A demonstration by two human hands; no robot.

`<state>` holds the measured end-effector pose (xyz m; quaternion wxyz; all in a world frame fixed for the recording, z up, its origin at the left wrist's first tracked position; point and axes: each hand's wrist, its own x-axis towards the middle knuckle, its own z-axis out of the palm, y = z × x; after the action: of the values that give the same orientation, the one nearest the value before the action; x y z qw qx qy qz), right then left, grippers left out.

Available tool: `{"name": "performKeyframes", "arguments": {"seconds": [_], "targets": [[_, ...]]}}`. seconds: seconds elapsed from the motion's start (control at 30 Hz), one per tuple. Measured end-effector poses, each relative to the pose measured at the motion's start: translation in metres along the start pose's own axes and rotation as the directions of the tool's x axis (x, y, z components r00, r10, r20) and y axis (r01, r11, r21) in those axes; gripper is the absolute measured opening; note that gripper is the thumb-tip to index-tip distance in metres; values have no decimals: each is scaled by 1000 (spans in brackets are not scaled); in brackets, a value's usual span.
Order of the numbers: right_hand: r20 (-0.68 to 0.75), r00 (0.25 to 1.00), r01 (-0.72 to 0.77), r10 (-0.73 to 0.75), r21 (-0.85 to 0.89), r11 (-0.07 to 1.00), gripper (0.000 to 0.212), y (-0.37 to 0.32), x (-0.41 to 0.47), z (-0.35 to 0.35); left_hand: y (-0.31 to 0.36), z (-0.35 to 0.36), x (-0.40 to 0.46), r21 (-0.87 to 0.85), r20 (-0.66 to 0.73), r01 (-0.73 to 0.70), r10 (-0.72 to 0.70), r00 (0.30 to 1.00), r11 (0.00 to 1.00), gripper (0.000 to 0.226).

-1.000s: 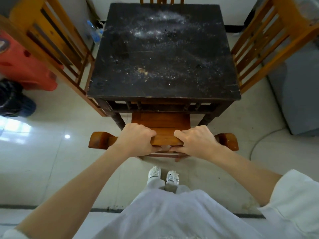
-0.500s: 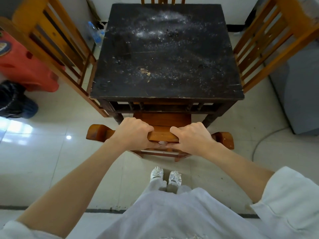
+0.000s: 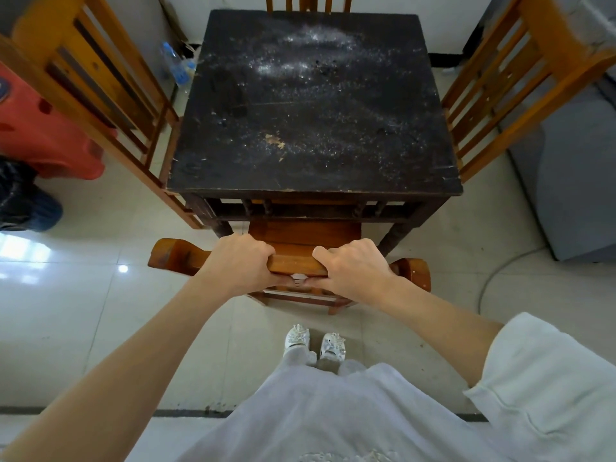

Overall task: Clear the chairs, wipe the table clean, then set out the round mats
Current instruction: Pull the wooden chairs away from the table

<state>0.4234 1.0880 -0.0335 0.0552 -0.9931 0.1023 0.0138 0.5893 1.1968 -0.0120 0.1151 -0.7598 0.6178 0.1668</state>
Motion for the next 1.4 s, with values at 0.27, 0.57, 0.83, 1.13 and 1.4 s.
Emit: {"name": "performKeyframes", "arguments": {"seconds": [0.27,0.57,0.83,1.13,1.4], "targets": [[-98,994,39,-39,5,999,42,7,-3,6,6,5,-6,-18,-45,-3,2,999,1000,58],[-91,995,36,-36,-4,999,40,17,2,-1,2,0,-1,-24,-153,-49,45,987,998,48],[-118,992,47,-47,-8,999,52,33,2,-3,10,1,11,22,-205,-28,32,978,999,48],[25,998,63,-63,15,998,48,33,-10,-6,20,14,11,32,-205,-89,94,974,996,68],[88,996,-23,24,-11,1000,49,27,-8,-3,17,8,8,55,-165,-120,127,978,991,58]]}}
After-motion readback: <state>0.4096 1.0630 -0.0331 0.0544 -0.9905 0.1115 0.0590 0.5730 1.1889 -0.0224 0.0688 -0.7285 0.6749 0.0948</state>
